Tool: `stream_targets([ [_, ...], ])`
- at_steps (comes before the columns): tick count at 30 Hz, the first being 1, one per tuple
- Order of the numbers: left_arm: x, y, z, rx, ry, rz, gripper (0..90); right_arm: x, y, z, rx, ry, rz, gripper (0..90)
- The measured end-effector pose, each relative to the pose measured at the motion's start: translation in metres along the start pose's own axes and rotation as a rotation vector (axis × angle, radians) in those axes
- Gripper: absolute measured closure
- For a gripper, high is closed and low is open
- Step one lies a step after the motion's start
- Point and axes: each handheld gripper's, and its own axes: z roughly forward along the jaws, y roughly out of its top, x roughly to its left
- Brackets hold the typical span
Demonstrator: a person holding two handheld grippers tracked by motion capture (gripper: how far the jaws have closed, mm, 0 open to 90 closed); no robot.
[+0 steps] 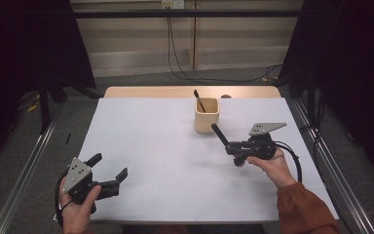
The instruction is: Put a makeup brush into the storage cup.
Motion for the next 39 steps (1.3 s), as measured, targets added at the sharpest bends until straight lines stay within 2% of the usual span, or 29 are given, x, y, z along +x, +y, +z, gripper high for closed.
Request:
stream_targets([
  [5, -0.002, 0.0, 0.0, 0.002, -0.007, 0.007, 1.4, 0.009, 0.003, 0.005, 0.01, 0.03, -0.025, 72.3],
  [12, -0.007, 0.001, 0.002, 0.012, -0.028, 0.016, 1.3, 0.019, 0.008, 0.012, 0.002, 0.079, -0.037, 72.3],
  [18, -0.011, 0.001, 0.004, 0.015, -0.045, 0.011, 1.3, 0.026, 0.013, 0.019, 0.019, 0.122, -0.055, 72.3],
  [26, -0.017, 0.005, 0.007, 0.01, -0.056, -0.006, 1.3, 0.035, 0.018, 0.023, 0.026, 0.154, -0.071, 72.3],
  [39, -0.027, 0.011, 0.015, 0.032, -0.099, 0.009, 1.4, 0.051, 0.029, 0.034, 0.076, 0.207, -0.123, 72.4],
])
